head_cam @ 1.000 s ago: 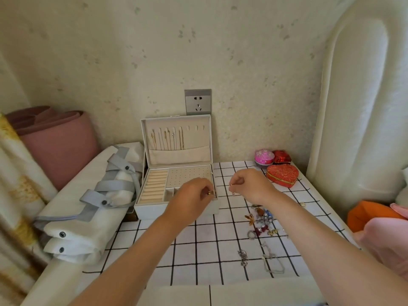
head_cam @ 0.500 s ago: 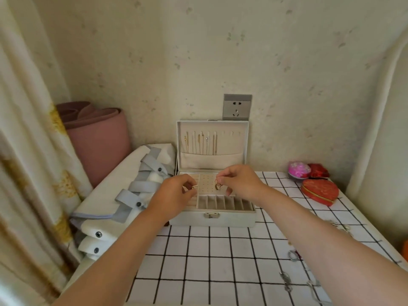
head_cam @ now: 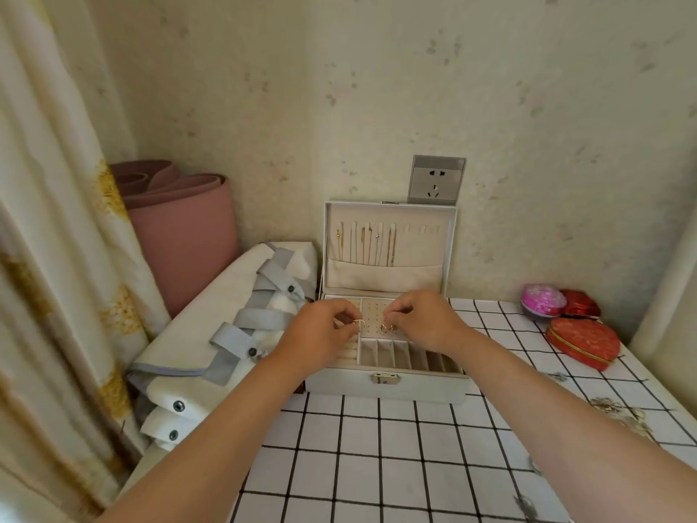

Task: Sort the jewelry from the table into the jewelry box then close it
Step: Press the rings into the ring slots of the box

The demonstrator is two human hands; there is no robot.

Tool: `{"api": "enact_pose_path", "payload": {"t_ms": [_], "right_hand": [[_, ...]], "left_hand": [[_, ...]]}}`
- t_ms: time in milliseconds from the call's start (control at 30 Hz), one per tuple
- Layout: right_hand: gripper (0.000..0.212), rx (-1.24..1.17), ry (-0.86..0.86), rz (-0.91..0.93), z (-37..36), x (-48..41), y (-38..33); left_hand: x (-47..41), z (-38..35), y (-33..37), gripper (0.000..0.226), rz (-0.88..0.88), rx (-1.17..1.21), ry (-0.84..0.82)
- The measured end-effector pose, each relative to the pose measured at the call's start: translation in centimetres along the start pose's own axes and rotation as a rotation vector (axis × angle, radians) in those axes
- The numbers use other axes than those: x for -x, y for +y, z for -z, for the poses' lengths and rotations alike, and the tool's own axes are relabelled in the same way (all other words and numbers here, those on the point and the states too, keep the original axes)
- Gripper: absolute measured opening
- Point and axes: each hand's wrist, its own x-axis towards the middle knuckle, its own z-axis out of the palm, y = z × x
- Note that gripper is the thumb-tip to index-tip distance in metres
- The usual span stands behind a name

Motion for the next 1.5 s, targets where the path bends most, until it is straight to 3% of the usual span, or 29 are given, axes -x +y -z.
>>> {"api": "enact_pose_path", "payload": {"t_ms": [167, 400, 567, 800, 1000, 1233, 1367, 1500], "right_hand": [[0.021, 0.056, 0.017, 0.024, 0.5, -0.1, -0.4], [0.024, -0.137, -0.067, 0.280, 0.0, 1.0, -4.0], [0.012, -0.261, -0.019, 0.262, -0.9, 1.4, -5.0], [0.010, -0.319, 0.003, 0.234, -2.1, 1.9, -5.7], [0.014, -0.329, 0.078, 0.210, -3.0, 1.8, -5.5], [0.019, -0.022, 0.052, 0.317, -4.1, 2.4, -4.9], [0.009, 0.090, 0.008, 0.247, -4.6, 2.8, -4.6], [0.009, 0.125, 0.028, 0.183, -5.2, 2.9, -4.3]], "left_hand": [[0.3, 0.2, 0.2, 0.013, 0.017, 0.053, 0.019], [0.6, 1.8, -0.1, 0.003, 0.106, 0.349, 0.110], [0.8, 2.4, -0.1, 0.006, 0.128, 0.484, 0.121], [0.9, 3.0, 0.0, 0.008, 0.105, 0.472, 0.168], [1.2, 3.1, -1.6, 0.008, 0.045, 0.288, 0.101], [1.8, 2.8, -2.2, 0.006, 0.049, 0.058, 0.075], [2.3, 2.7, -2.5, 0.005, 0.024, -0.092, 0.004], [2.7, 2.7, -2.9, 0.017, -0.111, -0.299, -0.005]]}}
